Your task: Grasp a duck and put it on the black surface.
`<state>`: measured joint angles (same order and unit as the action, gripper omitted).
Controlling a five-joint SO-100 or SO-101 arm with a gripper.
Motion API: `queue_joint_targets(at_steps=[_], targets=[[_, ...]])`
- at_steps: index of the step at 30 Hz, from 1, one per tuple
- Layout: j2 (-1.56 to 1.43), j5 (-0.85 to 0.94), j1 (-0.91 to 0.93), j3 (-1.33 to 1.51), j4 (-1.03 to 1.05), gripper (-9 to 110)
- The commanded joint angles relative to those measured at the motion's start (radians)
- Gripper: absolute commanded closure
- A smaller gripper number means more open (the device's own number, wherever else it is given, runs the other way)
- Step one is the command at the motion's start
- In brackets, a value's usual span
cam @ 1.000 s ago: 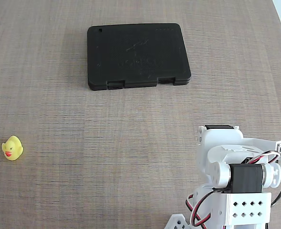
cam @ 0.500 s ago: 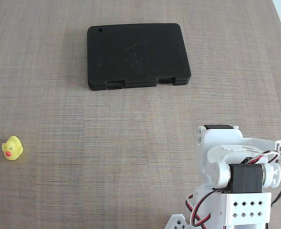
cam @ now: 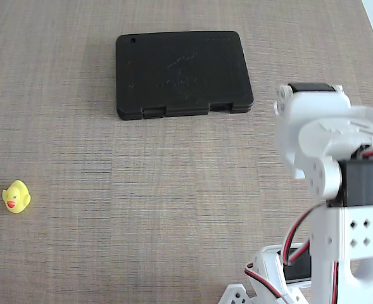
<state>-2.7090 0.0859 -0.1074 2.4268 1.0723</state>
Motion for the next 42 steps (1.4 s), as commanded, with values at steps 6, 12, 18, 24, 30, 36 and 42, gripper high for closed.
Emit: queue_joint_targets(at_steps=[6,12,18,24,30,36,42], targets=[[0.696,0.008,-0.351,-0.379,-0.021,102],[0.939,0.008,-0.629,-0.552,-0.018,102],[1.164,0.008,-0.834,-0.696,-0.018,98],[1.319,0.008,-0.907,-0.825,-0.018,88],[1.384,0.006,-0.953,-0.916,-0.018,84],[1.433,0.006,-1.017,-0.946,-0.018,84],[1.459,0.006,-1.060,-0.950,-0.018,84]])
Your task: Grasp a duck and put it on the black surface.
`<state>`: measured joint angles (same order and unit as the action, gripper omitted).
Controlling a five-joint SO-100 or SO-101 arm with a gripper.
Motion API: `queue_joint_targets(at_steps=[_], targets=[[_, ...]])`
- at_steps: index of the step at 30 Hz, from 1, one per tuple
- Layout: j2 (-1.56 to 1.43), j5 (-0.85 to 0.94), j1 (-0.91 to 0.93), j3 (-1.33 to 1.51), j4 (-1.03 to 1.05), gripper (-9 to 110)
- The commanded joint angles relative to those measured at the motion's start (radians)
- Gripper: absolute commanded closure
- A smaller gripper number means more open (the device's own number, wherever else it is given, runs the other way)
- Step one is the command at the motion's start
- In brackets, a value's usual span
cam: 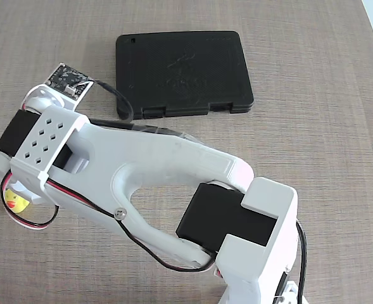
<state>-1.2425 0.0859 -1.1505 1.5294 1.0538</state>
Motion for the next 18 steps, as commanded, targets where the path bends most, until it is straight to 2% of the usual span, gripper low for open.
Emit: queue_joint_targets(at_steps=[1,18], targets=[[-0.006,0.006,-0.020,-0.052,0.000,84],[0.020,0.006,-0.023,-0.156,-0.002,84]])
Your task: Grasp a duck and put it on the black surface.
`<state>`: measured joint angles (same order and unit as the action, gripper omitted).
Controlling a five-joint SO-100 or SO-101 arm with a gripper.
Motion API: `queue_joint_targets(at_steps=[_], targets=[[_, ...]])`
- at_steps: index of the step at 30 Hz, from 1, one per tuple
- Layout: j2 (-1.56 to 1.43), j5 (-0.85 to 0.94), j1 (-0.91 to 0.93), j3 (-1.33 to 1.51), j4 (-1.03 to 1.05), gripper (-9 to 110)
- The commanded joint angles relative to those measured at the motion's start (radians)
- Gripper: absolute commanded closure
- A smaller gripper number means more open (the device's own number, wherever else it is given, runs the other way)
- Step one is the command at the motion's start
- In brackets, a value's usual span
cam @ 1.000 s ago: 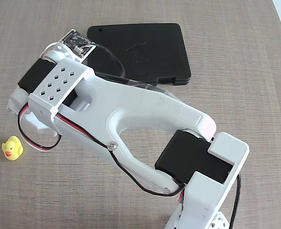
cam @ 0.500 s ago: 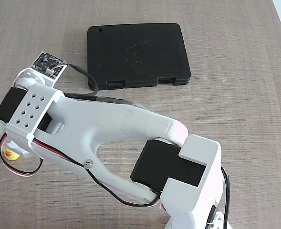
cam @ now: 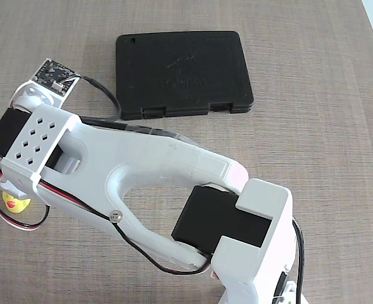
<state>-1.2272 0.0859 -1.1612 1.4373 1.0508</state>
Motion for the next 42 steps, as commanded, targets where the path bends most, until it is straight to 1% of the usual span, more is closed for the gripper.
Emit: queue_joint_targets(at_steps=[1,7,13,42], targets=[[0.020,0.006,-0.014,-0.077,0.002,84],[0.094,0.006,-0.066,-0.120,0.003,84],[0.120,0.008,-0.078,-0.135,0.002,84],[0.143,0.011,-0.023,-0.133,-0.011,85]])
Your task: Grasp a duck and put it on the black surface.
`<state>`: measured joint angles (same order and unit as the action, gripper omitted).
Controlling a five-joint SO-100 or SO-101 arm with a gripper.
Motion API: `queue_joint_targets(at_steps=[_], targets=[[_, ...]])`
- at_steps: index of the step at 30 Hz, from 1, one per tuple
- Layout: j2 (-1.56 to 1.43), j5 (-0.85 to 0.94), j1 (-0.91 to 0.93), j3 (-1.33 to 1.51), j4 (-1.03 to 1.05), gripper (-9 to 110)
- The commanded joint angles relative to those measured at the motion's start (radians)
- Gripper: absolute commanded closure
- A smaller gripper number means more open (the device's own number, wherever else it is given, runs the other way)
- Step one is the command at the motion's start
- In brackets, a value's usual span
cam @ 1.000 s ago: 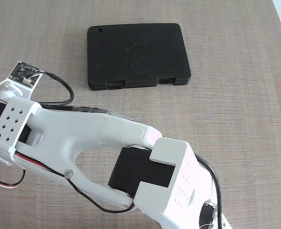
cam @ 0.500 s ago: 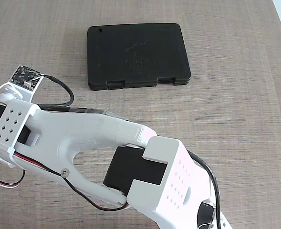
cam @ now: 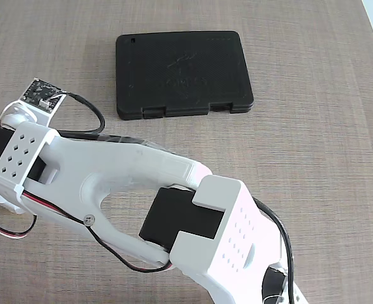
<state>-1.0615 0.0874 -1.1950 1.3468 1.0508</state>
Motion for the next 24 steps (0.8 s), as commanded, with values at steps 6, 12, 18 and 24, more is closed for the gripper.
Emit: queue_joint_targets(at_steps=[6,12,18,24], targets=[[-0.023,0.009,0.012,-0.037,-0.011,85],[-0.021,0.009,0.015,-0.038,-0.011,92],[-0.023,0.009,0.020,-0.035,-0.011,99],[-0.034,0.009,0.021,-0.031,0.002,99]])
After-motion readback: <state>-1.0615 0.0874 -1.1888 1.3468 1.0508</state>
